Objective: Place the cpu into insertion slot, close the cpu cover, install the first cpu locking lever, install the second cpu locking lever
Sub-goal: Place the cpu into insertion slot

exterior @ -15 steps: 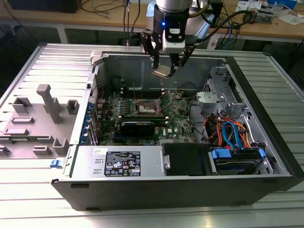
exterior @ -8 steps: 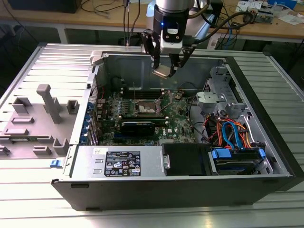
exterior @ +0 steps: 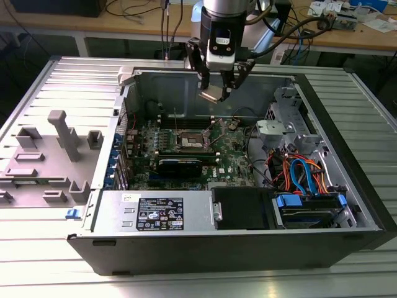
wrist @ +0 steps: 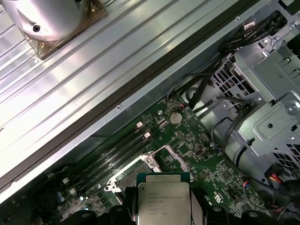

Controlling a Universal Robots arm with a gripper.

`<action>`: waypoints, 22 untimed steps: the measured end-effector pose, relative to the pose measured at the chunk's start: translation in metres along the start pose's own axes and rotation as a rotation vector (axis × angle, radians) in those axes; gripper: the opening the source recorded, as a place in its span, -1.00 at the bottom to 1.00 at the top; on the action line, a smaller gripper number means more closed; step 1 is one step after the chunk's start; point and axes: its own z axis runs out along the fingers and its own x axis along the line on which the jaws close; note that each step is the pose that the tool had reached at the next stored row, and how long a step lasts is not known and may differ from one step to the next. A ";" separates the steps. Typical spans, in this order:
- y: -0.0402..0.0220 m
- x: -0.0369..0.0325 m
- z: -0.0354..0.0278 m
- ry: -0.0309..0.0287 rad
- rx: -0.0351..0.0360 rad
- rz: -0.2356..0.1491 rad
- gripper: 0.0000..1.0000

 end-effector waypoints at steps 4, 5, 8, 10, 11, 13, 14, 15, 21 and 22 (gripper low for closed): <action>0.0000 0.0000 0.0000 -0.0006 -0.0002 0.007 0.08; 0.0000 0.0000 0.0000 -0.0006 -0.0002 0.007 0.08; 0.0000 0.0000 0.0000 -0.0006 -0.0001 0.007 0.08; 0.0000 0.0000 0.0000 -0.0006 -0.0001 0.007 0.08; 0.0000 0.0000 0.0000 -0.0007 -0.0002 0.009 0.08; 0.0000 0.0000 0.0001 -0.0018 -0.0004 0.023 0.08; 0.0000 0.0000 0.0001 -0.0025 -0.0006 0.030 0.08; 0.0000 0.0000 0.0002 -0.0032 -0.0008 0.039 0.08; 0.0000 0.0000 0.0006 -0.0079 -0.0018 0.098 0.08; 0.0000 0.0000 0.0007 -0.0092 -0.0020 0.114 0.08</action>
